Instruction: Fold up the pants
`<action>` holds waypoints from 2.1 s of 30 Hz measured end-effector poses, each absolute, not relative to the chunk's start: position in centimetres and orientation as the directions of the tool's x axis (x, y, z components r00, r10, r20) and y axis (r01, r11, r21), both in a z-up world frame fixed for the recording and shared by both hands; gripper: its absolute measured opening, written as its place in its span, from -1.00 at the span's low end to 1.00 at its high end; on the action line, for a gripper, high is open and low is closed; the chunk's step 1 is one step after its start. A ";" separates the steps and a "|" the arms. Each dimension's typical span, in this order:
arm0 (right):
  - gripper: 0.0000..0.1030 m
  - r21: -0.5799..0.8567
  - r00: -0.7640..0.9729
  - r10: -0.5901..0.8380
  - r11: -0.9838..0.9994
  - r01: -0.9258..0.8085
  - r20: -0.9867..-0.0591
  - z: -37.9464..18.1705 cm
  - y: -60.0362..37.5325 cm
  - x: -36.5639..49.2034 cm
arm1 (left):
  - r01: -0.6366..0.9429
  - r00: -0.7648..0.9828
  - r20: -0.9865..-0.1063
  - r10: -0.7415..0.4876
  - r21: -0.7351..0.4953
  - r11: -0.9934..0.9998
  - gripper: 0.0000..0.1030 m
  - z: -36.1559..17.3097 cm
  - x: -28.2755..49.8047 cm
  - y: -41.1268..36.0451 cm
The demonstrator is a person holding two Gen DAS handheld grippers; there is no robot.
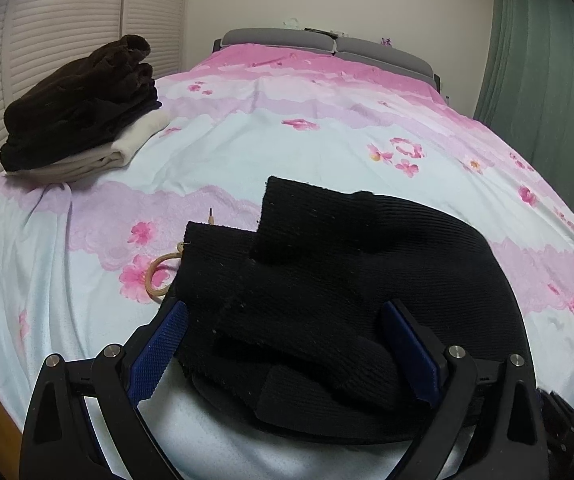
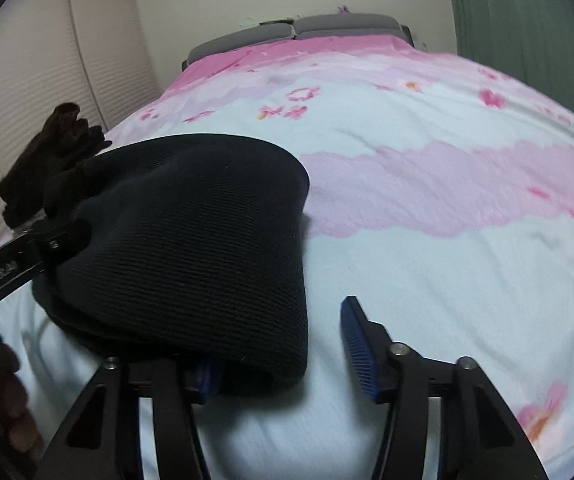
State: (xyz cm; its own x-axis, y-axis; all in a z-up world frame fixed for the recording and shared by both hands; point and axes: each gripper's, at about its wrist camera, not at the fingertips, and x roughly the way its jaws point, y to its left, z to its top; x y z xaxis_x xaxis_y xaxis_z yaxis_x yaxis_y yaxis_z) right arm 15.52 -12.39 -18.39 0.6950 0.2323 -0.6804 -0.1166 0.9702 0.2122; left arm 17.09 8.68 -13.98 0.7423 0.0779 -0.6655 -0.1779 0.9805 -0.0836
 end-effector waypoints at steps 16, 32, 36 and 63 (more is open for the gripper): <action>-0.55 0.187 0.650 0.270 0.963 -0.196 -0.710 -20.9 -12.4 13.9 | -0.174 0.737 -0.667 0.106 -0.035 0.984 0.98 -14.8 17.2 8.2; 0.01 0.151 0.654 0.371 0.917 -0.369 -0.659 -12.2 -16.7 13.8 | -0.153 0.832 -0.544 0.110 -0.034 0.988 0.96 -9.6 13.2 4.8; 0.09 0.196 0.601 0.453 0.874 -0.444 -0.658 -9.1 -18.2 18.6 | -0.130 0.850 -0.521 0.074 -0.071 0.989 0.96 -8.5 13.0 2.4; 0.21 0.405 -0.530 0.458 -0.348 -0.846 -0.713 -15.8 -9.1 38.1 | -0.372 0.762 -0.595 0.255 -0.080 0.925 1.00 -13.8 19.4 1.6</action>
State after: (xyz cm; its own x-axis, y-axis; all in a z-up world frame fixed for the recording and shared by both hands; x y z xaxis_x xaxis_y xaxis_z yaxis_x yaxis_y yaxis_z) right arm 38.11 -9.12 -15.78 -0.5300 0.4582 -0.7135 -0.8457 -0.3476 0.4050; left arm 19.42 1.57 -13.77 0.7622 0.2546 -0.5952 -0.3716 0.9249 -0.0802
